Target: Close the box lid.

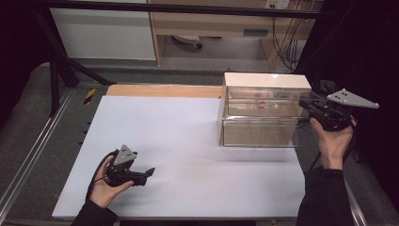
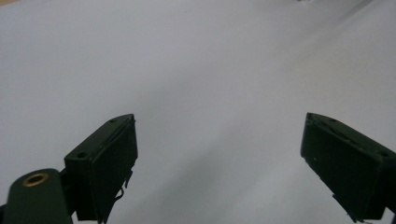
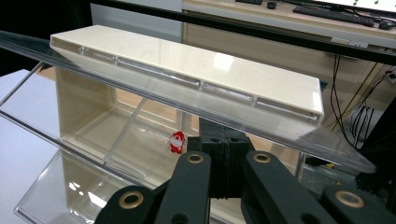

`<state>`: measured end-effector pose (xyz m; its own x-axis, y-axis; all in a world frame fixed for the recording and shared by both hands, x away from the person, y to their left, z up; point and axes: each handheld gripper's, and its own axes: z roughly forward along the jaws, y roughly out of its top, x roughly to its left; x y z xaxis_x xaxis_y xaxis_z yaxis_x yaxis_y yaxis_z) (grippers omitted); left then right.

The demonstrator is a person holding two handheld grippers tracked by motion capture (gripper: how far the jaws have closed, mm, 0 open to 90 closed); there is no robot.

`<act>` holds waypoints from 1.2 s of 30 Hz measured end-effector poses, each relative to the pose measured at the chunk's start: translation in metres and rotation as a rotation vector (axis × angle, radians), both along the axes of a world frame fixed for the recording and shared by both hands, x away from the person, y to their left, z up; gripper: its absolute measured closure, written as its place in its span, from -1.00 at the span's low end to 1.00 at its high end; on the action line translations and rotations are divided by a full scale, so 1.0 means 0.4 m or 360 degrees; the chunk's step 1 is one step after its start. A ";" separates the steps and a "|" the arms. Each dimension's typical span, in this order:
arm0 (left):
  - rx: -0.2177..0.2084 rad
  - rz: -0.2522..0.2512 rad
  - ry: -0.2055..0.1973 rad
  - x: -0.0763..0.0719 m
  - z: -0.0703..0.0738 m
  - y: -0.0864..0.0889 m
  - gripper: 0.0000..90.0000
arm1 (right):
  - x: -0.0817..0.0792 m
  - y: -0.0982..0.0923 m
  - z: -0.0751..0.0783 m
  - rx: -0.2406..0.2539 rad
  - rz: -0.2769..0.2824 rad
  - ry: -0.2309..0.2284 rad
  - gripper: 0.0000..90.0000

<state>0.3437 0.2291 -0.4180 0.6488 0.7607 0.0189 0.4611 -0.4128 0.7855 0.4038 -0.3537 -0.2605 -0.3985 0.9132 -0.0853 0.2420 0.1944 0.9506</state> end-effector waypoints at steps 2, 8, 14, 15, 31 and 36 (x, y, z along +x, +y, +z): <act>-0.0014 0.0014 0.0011 -0.004 -0.008 0.015 -0.76 | -0.003 -0.004 -0.003 -0.0004 -0.0006 0.0002 1.00; -0.0004 0.0054 0.0022 -0.010 -0.026 0.046 -0.76 | -0.011 -0.005 -0.007 0.0000 -0.0004 0.0012 1.00; -0.0003 0.0082 0.0032 -0.012 -0.040 0.075 -0.76 | -0.027 -0.004 -0.011 -0.0015 0.0003 0.0002 1.00; -0.0002 0.0089 0.0034 -0.012 -0.041 0.079 -0.76 | -0.029 -0.003 -0.013 -0.0014 0.0004 0.0002 1.00; 0.0010 0.0123 0.0050 -0.015 -0.054 0.104 -0.76 | -0.046 0.000 -0.061 -0.0008 0.0018 0.0042 1.00; 0.0006 0.0137 0.0048 -0.016 -0.054 0.109 -0.76 | -0.048 -0.002 -0.075 0.0000 0.0018 0.0066 1.00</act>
<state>0.3375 0.2726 -0.4396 0.5811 0.8138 0.0034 0.5184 -0.3734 0.7693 0.3847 -0.3544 -0.2907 -0.4122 0.9085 -0.0685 0.2792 0.1976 0.9397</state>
